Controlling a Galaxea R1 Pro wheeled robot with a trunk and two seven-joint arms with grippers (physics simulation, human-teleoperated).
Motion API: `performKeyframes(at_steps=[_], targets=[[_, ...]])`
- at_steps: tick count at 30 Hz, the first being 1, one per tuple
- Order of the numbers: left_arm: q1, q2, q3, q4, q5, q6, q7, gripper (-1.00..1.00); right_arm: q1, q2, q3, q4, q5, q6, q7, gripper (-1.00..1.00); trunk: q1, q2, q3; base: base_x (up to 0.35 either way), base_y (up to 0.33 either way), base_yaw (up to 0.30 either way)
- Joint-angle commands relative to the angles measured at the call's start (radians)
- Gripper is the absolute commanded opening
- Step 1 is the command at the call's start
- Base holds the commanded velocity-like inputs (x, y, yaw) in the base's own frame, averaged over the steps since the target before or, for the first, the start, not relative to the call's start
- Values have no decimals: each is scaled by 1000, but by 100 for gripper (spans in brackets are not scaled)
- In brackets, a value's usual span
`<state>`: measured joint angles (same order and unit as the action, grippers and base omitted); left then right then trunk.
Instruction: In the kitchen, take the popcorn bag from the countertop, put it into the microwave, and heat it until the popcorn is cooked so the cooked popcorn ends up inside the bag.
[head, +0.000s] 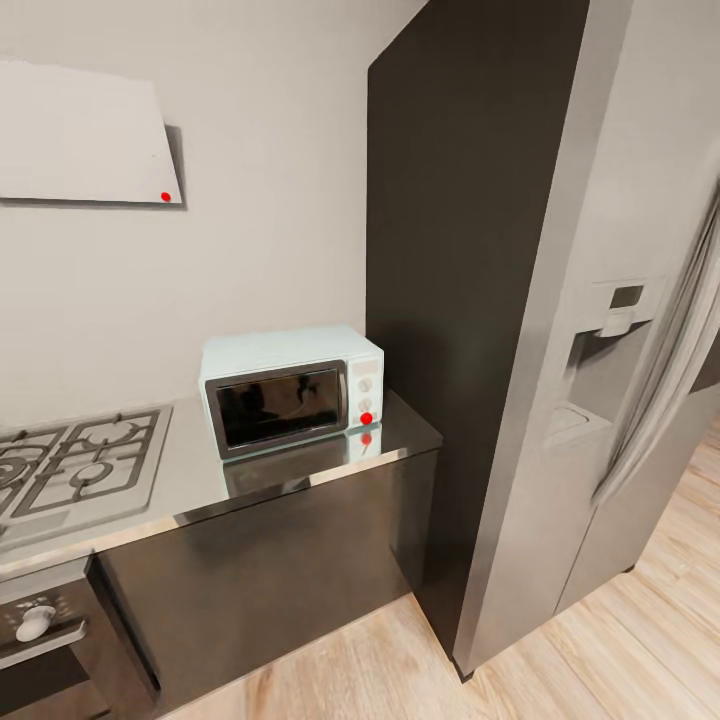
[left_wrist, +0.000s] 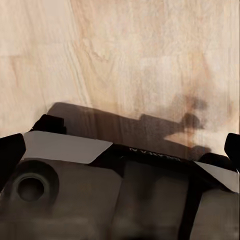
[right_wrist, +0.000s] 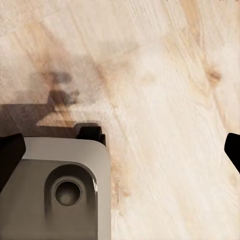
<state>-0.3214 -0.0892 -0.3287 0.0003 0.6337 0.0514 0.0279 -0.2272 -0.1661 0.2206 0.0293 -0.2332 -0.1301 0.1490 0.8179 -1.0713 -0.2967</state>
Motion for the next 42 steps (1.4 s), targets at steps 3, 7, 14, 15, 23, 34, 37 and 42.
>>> performKeyframes(at_steps=[3,7,14,15,23,34,37,42], targets=[[48,6,-9,0,3,0,3,100,-1,-2,8,3,-10,-7,10,100,0,-1,-1,0,0,0],[97,9,-9,0,4,-133,3,100,-1,-3,8,3,-9,-7,12,100,0,-1,-1,0,0,0],[102,9,-9,0,6,-170,3,100,-1,-1,8,4,-11,30,7,100,0,-1,-1,0,0,0],[102,9,-9,0,6,-170,3,100,-1,-1,8,4,-11,43,6,100,0,-1,-1,0,0,0],[102,11,-9,0,10,-170,4,100,-1,-3,7,3,-11,65,3,100,0,-1,-1,0,0,140],[102,14,-9,0,13,-171,5,100,-1,3,8,3,-9,59,-48,100,0,-1,-1,0,0,274],[102,14,-9,0,14,-171,6,100,-1,3,8,3,-9,59,-51,100,0,-1,-1,0,0,277],[102,14,-9,0,14,-171,7,100,-1,3,8,3,-8,58,-52,100,0,-1,-1,0,0,277]])
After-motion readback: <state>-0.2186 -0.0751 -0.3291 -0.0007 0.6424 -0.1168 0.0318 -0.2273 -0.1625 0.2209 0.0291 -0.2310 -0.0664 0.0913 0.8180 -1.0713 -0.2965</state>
